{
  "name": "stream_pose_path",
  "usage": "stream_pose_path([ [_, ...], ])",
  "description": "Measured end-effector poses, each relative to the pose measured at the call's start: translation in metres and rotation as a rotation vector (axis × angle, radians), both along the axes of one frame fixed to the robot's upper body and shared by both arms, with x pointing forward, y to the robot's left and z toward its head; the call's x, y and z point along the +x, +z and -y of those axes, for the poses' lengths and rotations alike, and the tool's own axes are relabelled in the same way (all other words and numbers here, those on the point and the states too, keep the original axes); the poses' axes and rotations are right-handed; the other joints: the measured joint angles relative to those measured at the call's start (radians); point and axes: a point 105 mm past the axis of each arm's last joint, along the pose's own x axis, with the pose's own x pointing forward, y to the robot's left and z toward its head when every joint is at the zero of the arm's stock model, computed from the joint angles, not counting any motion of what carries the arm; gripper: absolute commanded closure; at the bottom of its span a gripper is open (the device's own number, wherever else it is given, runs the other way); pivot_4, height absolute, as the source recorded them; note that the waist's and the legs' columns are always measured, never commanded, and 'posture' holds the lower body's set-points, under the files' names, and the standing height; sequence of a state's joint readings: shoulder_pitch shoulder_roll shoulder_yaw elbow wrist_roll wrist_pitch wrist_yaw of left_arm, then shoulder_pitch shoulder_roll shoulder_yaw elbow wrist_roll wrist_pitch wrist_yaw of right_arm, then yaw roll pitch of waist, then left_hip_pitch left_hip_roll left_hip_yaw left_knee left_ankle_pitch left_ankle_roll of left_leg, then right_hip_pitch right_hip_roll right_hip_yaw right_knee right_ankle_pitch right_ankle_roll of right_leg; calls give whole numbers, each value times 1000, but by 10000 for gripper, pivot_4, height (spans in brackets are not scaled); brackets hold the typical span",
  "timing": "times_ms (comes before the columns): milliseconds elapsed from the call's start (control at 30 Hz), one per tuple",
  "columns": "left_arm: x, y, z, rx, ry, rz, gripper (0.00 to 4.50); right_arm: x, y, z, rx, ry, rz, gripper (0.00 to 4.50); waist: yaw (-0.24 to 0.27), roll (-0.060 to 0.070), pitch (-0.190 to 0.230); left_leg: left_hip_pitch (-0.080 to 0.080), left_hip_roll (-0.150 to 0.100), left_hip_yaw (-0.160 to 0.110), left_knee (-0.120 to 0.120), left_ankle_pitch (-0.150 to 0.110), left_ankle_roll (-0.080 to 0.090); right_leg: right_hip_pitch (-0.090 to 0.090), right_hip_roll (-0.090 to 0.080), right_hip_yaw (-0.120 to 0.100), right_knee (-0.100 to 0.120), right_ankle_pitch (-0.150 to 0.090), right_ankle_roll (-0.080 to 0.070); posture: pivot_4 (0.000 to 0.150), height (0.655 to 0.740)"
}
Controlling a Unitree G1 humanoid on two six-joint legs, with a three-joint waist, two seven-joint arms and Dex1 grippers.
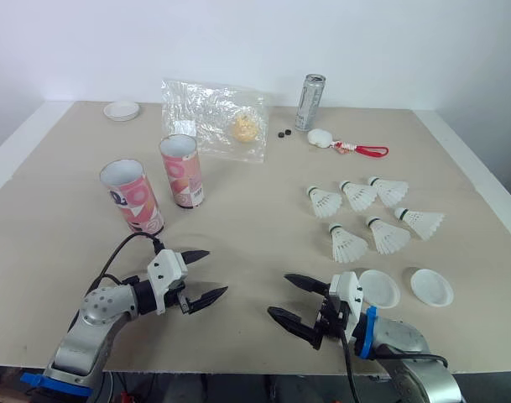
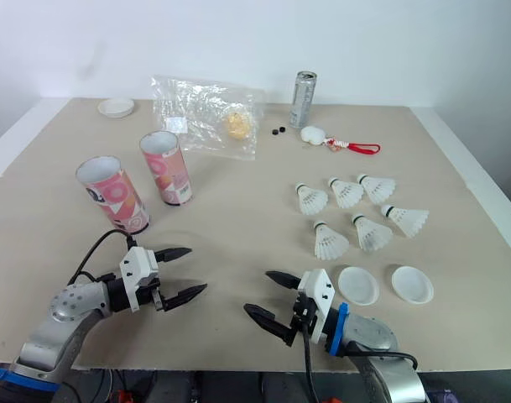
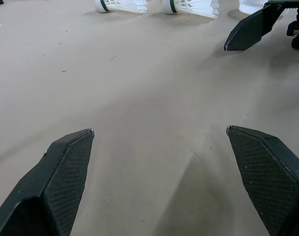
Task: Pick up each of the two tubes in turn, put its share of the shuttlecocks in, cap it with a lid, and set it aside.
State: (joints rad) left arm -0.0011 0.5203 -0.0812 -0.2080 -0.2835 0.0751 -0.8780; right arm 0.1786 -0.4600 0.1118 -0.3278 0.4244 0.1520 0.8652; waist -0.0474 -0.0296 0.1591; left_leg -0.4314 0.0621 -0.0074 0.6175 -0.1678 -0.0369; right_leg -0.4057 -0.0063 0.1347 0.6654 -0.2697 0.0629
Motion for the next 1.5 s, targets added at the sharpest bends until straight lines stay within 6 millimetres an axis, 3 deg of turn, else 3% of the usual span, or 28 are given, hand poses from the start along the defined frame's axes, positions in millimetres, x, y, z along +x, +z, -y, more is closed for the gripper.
stream_pose_path([
  [333,7,7,1,-61,58,12,0,2,4,2,32,-21,-38,337,0,0,0,0,0,0,0,0,0,0,0,0,0,0,0,1500,7400],
  [400,11,10,-5,-93,110,15,0,7,16,8,27,-22,-14,337,0,0,0,0,0,0,0,0,0,0,0,0,0,1,1,1500,7400],
  [467,11,14,-11,-127,175,11,0,18,45,13,27,0,50,337,-3,0,0,0,0,1,1,0,0,1,0,1,0,1,1,1500,7400],
  [567,9,13,-18,-177,283,-7,0,34,89,4,-3,132,155,337,-7,0,1,1,0,1,1,1,1,1,1,1,0,3,1,1500,7400],
  [700,9,12,-22,-212,391,-19,0,47,118,-4,-7,248,234,337,1,0,1,1,0,-1,1,1,1,1,2,0,0,2,1,1500,7400],
  [900,8,13,-39,-262,661,0,0,85,107,-14,-66,383,205,337,0,-1,2,-1,-1,-1,1,1,1,1,2,1,0,3,5,1500,7400],
  [1000,8,12,-52,-269,777,14,0,96,95,-12,-95,397,180,337,1,-1,2,-1,-1,-1,0,1,1,1,2,0,0,4,5,1500,7400],
  [1133,6,9,-69,-292,932,2,0,110,93,-19,-81,414,179,337,-4,-1,2,0,0,-1,1,1,1,1,2,1,0,5,5,1500,7400],
  [1300,6,9,-85,-316,1014,-8,0,113,92,-21,-96,439,196,337,-3,-1,2,-1,0,-1,1,1,1,1,2,1,0,4,2,1500,7400],
  [1500,24,17,-96,-347,1030,-4,0,113,88,-24,-101,442,201,337,-2,-1,2,-1,0,-1,1,1,1,1,3,1,0,5,3,1500,7400],
])
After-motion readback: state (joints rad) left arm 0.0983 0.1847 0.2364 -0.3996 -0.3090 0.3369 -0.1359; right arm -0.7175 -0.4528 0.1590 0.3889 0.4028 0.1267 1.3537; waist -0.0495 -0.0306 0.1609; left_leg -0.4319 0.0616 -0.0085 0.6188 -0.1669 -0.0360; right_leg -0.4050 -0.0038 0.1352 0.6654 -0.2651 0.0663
